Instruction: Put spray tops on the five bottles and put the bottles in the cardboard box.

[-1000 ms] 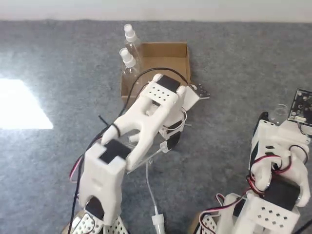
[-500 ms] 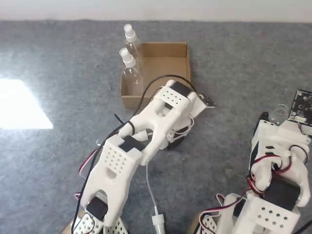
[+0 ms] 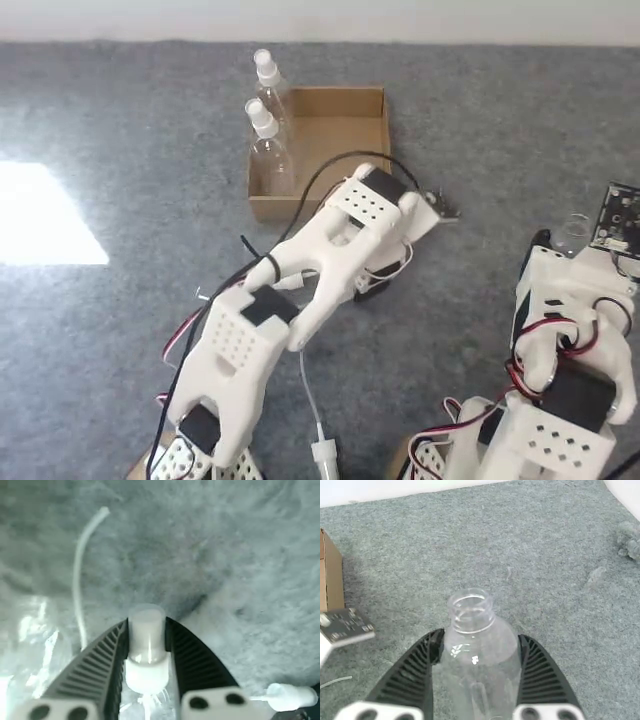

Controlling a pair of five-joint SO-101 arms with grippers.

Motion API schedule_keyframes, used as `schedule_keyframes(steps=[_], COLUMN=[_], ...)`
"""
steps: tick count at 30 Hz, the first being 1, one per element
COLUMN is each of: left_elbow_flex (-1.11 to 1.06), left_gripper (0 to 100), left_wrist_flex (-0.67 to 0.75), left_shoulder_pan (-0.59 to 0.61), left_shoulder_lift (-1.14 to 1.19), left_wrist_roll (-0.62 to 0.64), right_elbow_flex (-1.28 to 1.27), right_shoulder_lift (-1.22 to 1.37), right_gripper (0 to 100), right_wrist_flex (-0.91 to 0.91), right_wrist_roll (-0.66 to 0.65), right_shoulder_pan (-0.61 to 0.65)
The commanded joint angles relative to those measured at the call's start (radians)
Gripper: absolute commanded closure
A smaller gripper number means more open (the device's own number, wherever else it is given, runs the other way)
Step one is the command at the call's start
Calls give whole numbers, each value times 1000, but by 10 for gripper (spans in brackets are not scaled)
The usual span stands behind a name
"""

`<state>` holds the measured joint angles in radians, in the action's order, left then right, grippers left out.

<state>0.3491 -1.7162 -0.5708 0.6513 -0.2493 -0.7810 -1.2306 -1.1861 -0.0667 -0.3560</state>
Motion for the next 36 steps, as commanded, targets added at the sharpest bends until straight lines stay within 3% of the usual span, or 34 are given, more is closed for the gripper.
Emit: schedule_keyframes(steps=[1, 9, 24, 36], left_elbow_flex=[27, -96, -280, -298], left_gripper=[987, 987, 987, 987], left_wrist_flex=[-41, -41, -41, -35], left_shoulder_pan=[-5, -8, 2, 284], left_shoulder_lift=[-133, -321, -901, -1413], left_wrist_roll=[28, 23, 28, 28], right_elbow_flex=[40, 40, 40, 40], right_shoulder_lift=[-18, -19, -18, -16], right_gripper=[943, 943, 943, 943], right_wrist_flex=[8, 8, 8, 8], right_wrist_roll=[2, 2, 2, 2], right_shoulder_pan=[-7, -7, -7, -5])
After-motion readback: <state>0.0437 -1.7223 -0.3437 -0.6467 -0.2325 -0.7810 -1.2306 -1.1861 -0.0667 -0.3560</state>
